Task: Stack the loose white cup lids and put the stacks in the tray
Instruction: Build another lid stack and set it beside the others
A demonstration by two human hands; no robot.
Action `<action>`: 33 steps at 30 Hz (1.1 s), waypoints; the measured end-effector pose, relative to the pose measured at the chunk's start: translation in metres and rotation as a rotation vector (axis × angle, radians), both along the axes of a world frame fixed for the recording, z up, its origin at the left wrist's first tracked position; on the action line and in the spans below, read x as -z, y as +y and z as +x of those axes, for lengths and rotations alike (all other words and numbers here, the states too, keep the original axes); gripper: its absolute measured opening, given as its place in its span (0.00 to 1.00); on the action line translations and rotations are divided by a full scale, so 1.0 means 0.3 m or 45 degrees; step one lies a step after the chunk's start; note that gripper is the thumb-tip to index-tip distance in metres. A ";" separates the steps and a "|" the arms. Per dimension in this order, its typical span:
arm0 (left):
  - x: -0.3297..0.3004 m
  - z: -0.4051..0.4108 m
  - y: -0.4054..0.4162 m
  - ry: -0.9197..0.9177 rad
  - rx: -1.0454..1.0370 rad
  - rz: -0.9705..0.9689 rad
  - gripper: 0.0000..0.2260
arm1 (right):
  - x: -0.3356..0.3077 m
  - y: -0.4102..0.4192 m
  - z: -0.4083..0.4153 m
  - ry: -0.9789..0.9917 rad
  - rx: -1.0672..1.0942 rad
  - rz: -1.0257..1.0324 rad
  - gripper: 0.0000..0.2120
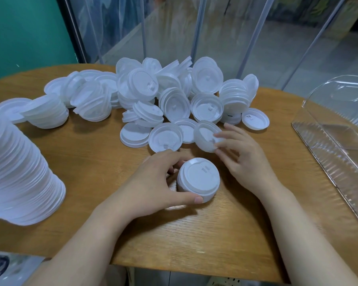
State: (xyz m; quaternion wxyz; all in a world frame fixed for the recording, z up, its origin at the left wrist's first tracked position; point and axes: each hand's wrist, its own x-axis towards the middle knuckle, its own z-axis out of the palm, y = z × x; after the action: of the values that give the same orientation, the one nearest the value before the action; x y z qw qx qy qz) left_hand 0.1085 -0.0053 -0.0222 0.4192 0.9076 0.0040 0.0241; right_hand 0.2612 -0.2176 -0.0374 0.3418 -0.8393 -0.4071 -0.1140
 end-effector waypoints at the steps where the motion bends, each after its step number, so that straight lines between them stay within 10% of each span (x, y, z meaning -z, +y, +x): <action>1: 0.001 0.000 0.000 0.011 0.000 0.003 0.33 | -0.005 0.000 -0.005 0.013 0.022 0.023 0.02; 33: 0.008 0.004 -0.004 0.038 -0.017 -0.005 0.34 | -0.066 -0.031 -0.028 0.663 0.463 0.496 0.13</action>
State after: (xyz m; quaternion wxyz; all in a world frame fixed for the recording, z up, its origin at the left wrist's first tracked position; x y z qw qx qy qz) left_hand 0.1098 -0.0067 -0.0247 0.4208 0.9069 0.0164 0.0134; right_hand 0.2527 -0.2268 -0.0175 0.5614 -0.8180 -0.1214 -0.0308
